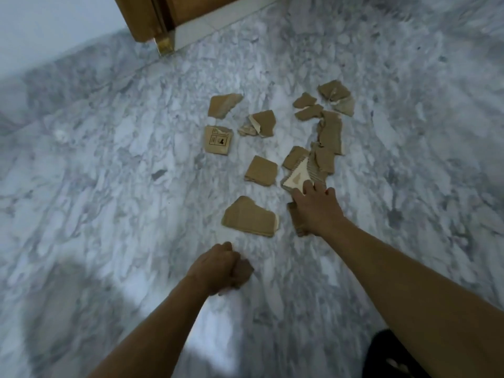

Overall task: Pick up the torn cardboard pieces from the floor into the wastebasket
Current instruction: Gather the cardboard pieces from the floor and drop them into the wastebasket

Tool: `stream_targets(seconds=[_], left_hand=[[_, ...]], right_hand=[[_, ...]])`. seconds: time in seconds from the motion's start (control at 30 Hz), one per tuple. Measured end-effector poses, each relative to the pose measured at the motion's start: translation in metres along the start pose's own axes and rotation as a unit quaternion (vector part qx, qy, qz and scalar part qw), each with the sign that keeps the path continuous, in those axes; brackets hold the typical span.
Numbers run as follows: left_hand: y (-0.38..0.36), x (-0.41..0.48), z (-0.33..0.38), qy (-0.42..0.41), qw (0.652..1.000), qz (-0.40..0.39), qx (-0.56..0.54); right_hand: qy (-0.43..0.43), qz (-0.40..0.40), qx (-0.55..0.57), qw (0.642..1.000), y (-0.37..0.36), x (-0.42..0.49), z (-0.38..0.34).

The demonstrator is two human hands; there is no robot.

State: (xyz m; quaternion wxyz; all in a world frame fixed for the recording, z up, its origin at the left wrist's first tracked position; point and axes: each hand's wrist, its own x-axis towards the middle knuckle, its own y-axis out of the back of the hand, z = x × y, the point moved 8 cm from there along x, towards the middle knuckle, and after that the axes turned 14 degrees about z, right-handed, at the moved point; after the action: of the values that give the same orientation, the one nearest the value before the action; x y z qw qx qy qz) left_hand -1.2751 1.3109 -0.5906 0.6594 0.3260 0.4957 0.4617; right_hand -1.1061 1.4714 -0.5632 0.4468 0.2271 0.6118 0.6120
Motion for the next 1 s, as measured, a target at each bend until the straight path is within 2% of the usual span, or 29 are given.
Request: stream_targets(seconds=[0.07, 0.13, 0.2, 0.3, 0.4, 0.5, 0.57, 0.63, 0.77, 0.93, 1.0], left_hand=[[0.003, 0.001, 0.003, -0.025, 0.999, 0.037, 0.006], [0.006, 0.000, 0.006, -0.020, 0.997, 0.053, -0.042], [0.006, 0.000, 0.006, 0.007, 0.997, 0.034, -0.068], [0.004, 0.001, 0.012, 0.002, 1.000, -0.018, 0.013], [0.011, 0.001, 0.008, 0.040, 0.999, -0.011, 0.017], [0.034, 0.014, -0.001, 0.081, 0.996, 0.034, -0.014], [0.052, 0.036, 0.002, 0.075, 0.997, 0.033, 0.001], [0.065, 0.060, 0.009, 0.060, 0.998, 0.026, 0.021], [0.057, 0.095, 0.021, 0.064, 0.998, 0.017, 0.018], [0.043, 0.102, 0.019, 0.082, 0.993, 0.064, 0.059], [0.041, 0.100, 0.013, 0.115, 0.991, 0.066, 0.024]], right_hand=[[0.029, -0.007, 0.001, 1.000, 0.003, 0.007, 0.000], [0.070, -0.023, 0.004, 0.997, 0.001, 0.009, -0.005], [0.100, -0.013, 0.009, 0.995, 0.000, 0.008, -0.011], [0.108, -0.056, 0.095, 0.988, -0.008, 0.002, -0.016], [0.064, -0.091, 0.208, 0.972, 0.002, 0.011, -0.005], [0.014, -0.084, 0.226, 0.970, 0.026, 0.024, 0.030], [-0.031, -0.087, 0.266, 0.960, 0.034, 0.028, 0.059], [-0.082, -0.122, 0.303, 0.942, 0.028, 0.022, 0.081], [-0.114, -0.160, 0.237, 0.952, -0.007, 0.011, 0.086], [-0.230, -0.064, 0.274, 0.932, -0.038, 0.007, 0.082], [-0.251, -0.063, 0.303, 0.917, -0.047, 0.004, 0.079]])
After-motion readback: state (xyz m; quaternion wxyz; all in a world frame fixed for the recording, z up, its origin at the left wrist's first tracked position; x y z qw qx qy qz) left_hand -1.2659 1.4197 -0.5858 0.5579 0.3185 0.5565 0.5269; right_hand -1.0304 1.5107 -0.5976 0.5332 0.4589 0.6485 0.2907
